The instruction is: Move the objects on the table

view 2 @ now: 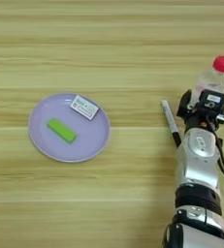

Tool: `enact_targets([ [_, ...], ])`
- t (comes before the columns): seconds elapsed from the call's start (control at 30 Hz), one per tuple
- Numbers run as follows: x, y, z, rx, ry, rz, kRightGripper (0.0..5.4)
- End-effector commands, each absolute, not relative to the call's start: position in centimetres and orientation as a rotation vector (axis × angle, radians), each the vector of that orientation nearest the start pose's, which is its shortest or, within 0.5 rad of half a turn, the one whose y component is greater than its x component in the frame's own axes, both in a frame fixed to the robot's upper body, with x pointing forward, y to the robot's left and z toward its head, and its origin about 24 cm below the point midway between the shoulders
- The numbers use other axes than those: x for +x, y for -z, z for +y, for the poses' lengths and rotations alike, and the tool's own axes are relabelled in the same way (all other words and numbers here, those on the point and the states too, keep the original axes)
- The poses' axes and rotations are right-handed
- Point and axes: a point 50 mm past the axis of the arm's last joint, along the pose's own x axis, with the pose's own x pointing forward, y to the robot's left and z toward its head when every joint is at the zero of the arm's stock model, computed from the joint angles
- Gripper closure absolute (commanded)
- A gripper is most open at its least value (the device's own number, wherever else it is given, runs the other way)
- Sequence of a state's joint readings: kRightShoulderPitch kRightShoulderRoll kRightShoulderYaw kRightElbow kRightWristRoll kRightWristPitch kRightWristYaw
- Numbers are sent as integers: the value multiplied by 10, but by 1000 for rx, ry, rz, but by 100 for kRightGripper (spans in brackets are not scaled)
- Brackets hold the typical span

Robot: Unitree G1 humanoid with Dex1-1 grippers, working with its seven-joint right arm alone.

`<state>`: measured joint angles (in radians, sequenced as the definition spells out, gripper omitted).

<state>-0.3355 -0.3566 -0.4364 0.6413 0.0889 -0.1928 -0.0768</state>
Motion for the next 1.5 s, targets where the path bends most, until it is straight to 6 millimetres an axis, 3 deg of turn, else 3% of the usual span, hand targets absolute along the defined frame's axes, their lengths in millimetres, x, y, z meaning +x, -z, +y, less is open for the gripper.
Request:
enact_targets([
  [0.03, 302, -94, -328, -131, 511, -170, 223],
  [0.47, 304, -73, -323, -98, 483, -100, 223],
  [1.1, 303, -63, -320, -108, 467, -66, 223],
  [1.23, 303, -63, -320, -109, 469, -67, 149],
  [1.5, 303, -62, -319, -113, 463, -64, 71],
])
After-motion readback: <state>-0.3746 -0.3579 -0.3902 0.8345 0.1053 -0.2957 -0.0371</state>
